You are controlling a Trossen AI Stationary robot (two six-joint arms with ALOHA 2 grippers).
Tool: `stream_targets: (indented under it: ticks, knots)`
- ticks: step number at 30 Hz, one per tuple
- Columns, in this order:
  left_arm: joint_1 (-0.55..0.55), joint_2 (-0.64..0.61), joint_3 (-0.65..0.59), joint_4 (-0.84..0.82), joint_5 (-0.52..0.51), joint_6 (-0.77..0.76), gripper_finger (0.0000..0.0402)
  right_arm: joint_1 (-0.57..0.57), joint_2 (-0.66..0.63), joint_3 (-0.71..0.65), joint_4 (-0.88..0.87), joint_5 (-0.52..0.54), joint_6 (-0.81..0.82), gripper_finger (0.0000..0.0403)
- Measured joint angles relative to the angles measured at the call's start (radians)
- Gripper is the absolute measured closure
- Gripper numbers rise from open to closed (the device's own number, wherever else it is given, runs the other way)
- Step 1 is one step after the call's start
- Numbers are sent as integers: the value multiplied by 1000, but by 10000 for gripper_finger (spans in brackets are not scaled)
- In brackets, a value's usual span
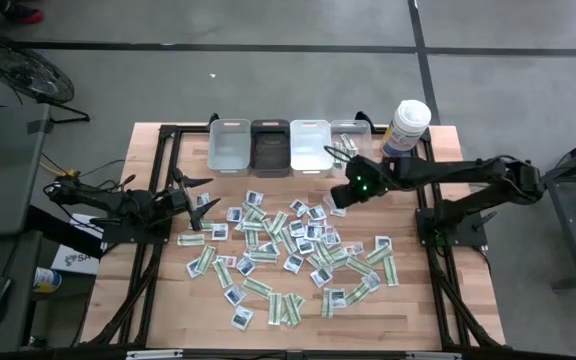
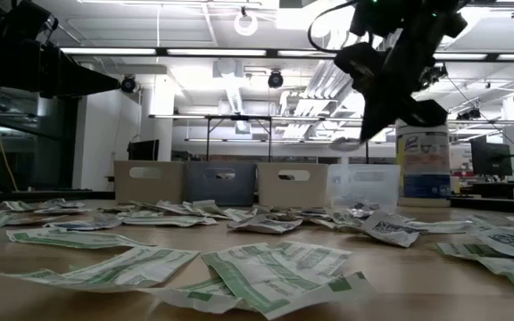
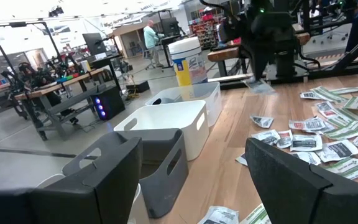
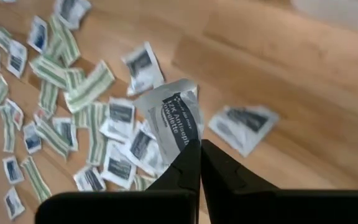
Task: Pick & Place First Aid Supplies
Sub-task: Put the black towelette pack into the white bin
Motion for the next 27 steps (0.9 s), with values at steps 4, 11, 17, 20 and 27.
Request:
stream_targets:
  ticks: [4, 11, 17, 20, 27]
  knots:
    - [0, 0, 0, 0, 0, 0, 121, -29, 5, 34, 1, 4, -23, 403]
    - [0, 0, 0, 0, 0, 0, 121, -77, 47, 71, 63, 58, -21, 403]
    - [0, 0, 0, 0, 0, 0, 121, -135, 112, 103, 165, 91, 10, 403]
    - [0, 0, 0, 0, 0, 0, 121, -174, 152, 113, 191, 99, 24, 403]
    - [0, 0, 0, 0, 0, 0, 121, -255, 284, 187, 267, 52, 27, 403]
